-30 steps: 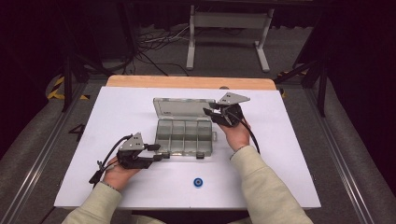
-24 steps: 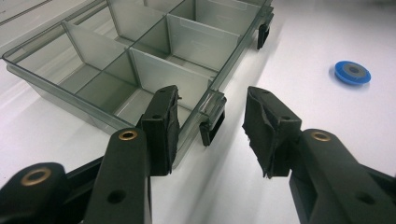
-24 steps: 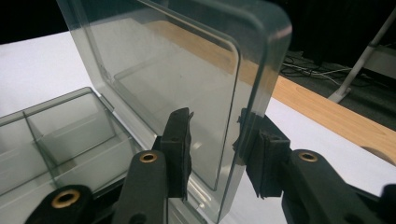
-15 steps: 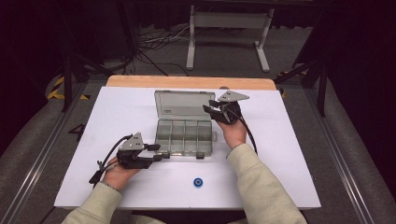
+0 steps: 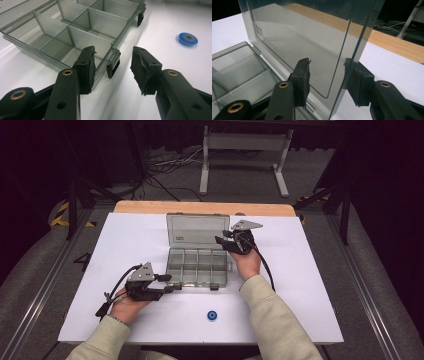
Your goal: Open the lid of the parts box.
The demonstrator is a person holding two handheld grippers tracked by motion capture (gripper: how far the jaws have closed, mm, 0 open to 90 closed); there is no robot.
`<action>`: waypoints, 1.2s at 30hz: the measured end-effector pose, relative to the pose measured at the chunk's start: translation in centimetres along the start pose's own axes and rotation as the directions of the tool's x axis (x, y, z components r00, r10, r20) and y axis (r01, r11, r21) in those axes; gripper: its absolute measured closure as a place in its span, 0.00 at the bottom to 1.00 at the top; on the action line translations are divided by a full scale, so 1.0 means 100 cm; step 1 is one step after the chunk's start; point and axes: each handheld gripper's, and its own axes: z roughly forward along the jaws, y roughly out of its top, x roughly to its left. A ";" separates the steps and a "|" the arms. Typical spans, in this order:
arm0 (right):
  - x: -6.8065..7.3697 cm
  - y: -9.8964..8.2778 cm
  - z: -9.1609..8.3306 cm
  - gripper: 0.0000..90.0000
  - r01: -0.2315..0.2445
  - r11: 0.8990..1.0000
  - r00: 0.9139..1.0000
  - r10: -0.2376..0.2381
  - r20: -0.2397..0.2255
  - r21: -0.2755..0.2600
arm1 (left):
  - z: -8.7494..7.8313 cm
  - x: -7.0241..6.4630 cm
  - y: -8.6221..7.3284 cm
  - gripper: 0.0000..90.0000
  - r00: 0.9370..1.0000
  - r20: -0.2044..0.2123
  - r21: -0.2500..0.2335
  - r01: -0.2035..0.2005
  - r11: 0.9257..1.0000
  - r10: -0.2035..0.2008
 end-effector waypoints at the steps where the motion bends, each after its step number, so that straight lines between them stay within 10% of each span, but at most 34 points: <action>1: 0.000 0.000 0.000 0.62 0.000 1.000 1.000 0.000 0.000 0.000 | 0.000 0.000 0.000 0.60 1.000 0.000 0.000 -0.001 1.000 0.001; 36: -0.016 -0.020 0.018 0.48 -0.143 0.986 0.989 0.146 -0.037 0.083 | 0.000 0.000 0.000 0.59 1.000 0.006 0.000 0.016 1.000 -0.016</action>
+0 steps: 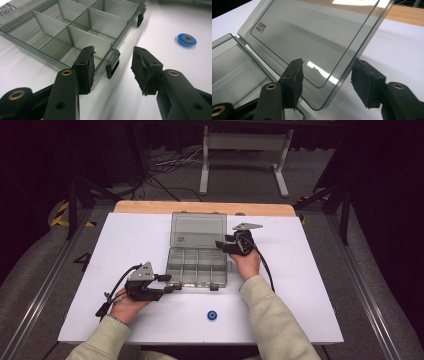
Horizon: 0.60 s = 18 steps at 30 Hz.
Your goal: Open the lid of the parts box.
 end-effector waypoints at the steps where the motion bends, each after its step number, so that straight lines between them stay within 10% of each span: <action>1: 0.000 0.000 0.000 0.48 -0.003 1.000 1.000 0.003 -0.002 0.003 | 0.000 0.000 0.000 0.59 1.000 -0.003 0.002 -0.002 1.000 0.002; 18: 0.000 0.001 -0.004 0.38 0.006 1.000 1.000 -0.007 0.014 0.024 | 0.000 -0.001 0.000 0.56 1.000 0.010 0.000 0.004 1.000 -0.004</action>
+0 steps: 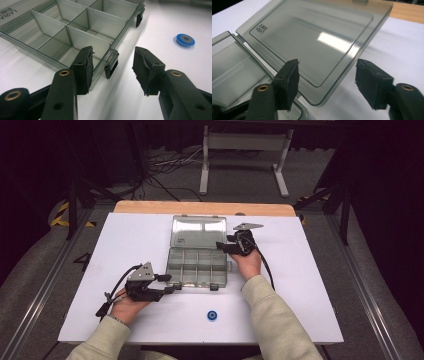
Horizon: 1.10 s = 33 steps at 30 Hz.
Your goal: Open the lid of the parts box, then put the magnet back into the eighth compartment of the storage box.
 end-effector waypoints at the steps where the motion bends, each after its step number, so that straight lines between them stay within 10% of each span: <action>1: 0.002 0.001 -0.003 0.36 0.017 1.000 1.000 -0.017 0.013 0.006 | 0.000 0.000 0.000 0.55 1.000 0.000 0.000 -0.001 1.000 0.001; 26: 0.041 0.010 -0.087 0.23 0.164 0.984 0.983 -0.169 -0.074 -0.073 | -0.026 -0.004 0.002 0.24 0.997 -0.070 -0.115 0.031 0.993 -0.039; 33: 0.060 0.007 -0.110 0.22 0.238 0.967 0.965 -0.246 -0.090 -0.094 | -0.032 -0.005 -0.001 0.19 0.995 -0.080 -0.129 0.040 0.991 -0.051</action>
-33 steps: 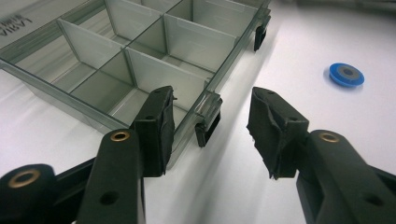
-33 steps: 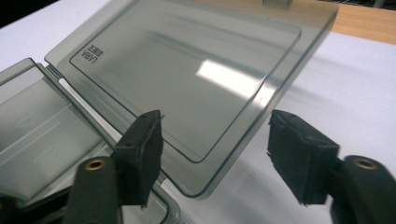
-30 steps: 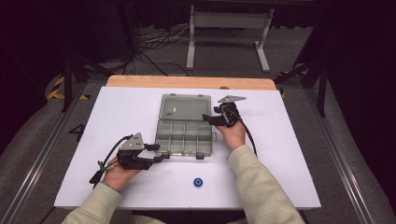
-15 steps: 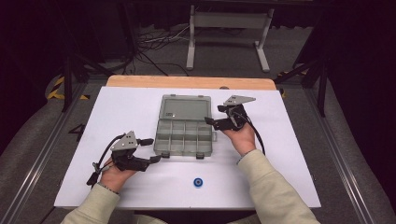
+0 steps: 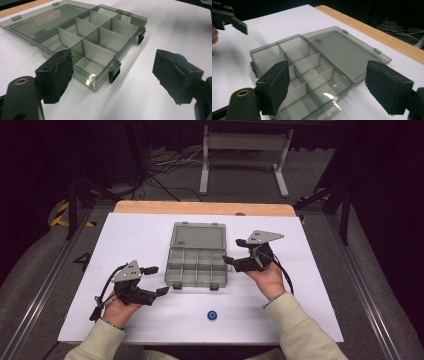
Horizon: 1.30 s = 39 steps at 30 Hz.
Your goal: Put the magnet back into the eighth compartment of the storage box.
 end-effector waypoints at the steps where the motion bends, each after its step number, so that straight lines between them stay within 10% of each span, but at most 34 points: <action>1: 0.002 0.000 -0.002 0.22 0.002 1.000 1.000 -0.002 -0.004 -0.003 | -0.001 -0.001 0.000 0.19 1.000 -0.001 -0.001 0.002 1.000 -0.002; 15: 0.029 0.006 -0.020 0.16 0.035 0.999 0.996 -0.033 -0.078 0.019 | -0.010 -0.003 -0.002 0.17 1.000 -0.015 -0.016 0.008 1.000 -0.008; 21: 0.041 0.011 -0.020 0.16 0.075 0.991 0.993 -0.064 -0.097 0.114 | -0.012 -0.002 -0.003 0.17 1.000 -0.023 -0.021 0.017 1.000 -0.017; 39: 0.069 0.015 -0.010 0.16 0.193 0.928 0.974 -0.142 -0.178 0.318 | -0.015 0.000 -0.005 0.17 0.998 -0.053 -0.027 0.026 0.999 -0.028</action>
